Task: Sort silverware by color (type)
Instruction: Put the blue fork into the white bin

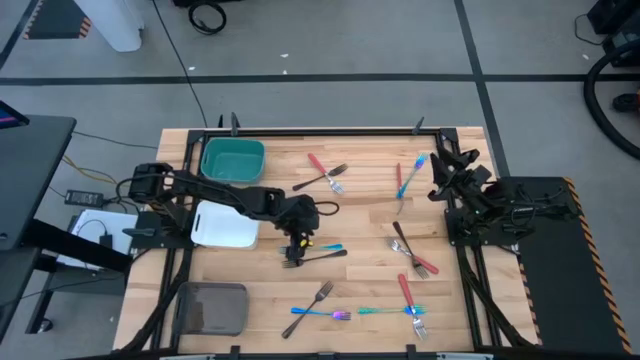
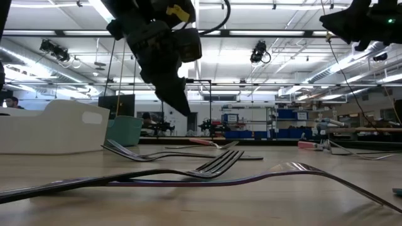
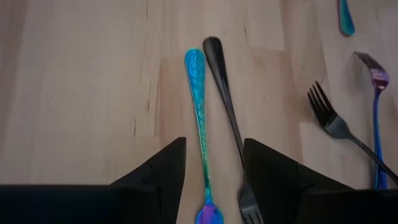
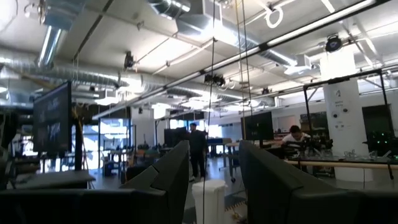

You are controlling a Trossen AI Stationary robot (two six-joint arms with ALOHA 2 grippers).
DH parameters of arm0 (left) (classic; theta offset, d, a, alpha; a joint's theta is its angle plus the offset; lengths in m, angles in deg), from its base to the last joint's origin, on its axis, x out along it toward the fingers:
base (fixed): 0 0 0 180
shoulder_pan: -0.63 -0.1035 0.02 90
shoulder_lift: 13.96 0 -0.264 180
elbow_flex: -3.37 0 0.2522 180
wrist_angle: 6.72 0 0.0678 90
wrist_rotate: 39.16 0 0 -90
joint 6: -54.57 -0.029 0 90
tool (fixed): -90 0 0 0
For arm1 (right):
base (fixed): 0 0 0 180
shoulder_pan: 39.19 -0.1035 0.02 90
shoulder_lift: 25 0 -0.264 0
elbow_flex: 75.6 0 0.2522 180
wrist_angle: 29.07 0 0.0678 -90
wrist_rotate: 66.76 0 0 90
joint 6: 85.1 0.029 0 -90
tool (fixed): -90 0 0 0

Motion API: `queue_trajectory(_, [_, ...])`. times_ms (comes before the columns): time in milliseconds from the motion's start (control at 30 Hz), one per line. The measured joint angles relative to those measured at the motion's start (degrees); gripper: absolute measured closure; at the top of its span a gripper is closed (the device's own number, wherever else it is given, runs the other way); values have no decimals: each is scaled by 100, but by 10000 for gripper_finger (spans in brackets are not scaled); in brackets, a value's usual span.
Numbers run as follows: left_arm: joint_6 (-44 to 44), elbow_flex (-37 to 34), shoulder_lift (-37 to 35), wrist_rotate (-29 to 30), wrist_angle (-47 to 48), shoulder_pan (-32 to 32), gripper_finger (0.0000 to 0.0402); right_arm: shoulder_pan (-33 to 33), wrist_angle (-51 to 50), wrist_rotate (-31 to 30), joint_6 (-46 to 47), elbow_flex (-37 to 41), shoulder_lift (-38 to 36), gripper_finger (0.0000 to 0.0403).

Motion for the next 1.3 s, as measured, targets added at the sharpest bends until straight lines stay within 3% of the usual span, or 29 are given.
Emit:
queue_trajectory(667, [400, -4, 9, 36, 17, 179, 230, 0, 1037, 105, -589, 0, 0, 254])
queue_trajectory(900, [427, -4, 7, 506, -71, 554, 230, 0, 871, 105, -85, 0, 0, 254])
queue_trajectory(1067, [429, -4, 7, 1167, -22, 662, 230, 0, 664, 107, 284, 0, 0, 254])
queue_trajectory(1300, [421, 7, 206, 1232, -61, 640, 230, 0, 374, 108, 718, 0, 0, 254])
